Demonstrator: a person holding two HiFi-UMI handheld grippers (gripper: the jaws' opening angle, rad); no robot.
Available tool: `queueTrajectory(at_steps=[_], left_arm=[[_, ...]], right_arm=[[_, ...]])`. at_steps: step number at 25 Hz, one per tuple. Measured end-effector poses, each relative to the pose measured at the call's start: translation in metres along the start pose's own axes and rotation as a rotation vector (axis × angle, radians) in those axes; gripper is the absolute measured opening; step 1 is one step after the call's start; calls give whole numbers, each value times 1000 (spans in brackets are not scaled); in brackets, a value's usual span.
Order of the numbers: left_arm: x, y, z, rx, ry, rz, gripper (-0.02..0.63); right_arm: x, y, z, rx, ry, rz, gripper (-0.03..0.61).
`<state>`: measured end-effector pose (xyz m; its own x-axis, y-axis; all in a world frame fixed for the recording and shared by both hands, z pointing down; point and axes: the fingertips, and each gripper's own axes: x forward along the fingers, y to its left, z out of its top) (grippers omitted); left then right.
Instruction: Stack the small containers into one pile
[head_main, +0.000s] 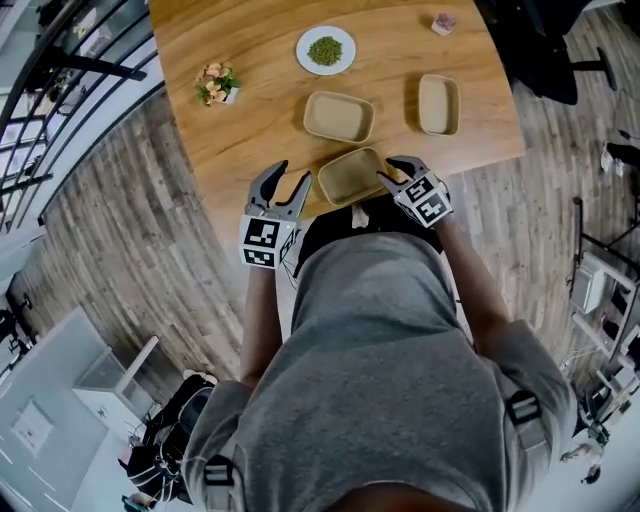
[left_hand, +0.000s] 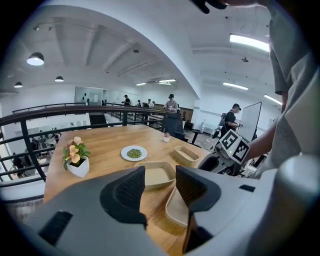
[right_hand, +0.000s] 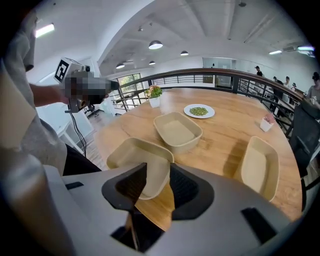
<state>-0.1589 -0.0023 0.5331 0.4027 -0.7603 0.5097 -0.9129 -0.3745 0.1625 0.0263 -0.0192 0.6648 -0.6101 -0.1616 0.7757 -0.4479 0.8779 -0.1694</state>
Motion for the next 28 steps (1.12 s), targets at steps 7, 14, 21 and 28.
queueTrajectory(at_steps=[7,14,21,28], left_arm=[[3,9,-10,52,23,-83,202],[9,12,1,55,34,-96,202],[12,13,-12,58,77,-109,202],[8,12,-10,42,57,-118,202]], right_arm=[[11,-6,-6,107,-34,-93,147],[25,-14,-20,187,32,-93,140],[43,-19,-35,318,76,-88,94],[48,-18,-42,394,108,-90,35]])
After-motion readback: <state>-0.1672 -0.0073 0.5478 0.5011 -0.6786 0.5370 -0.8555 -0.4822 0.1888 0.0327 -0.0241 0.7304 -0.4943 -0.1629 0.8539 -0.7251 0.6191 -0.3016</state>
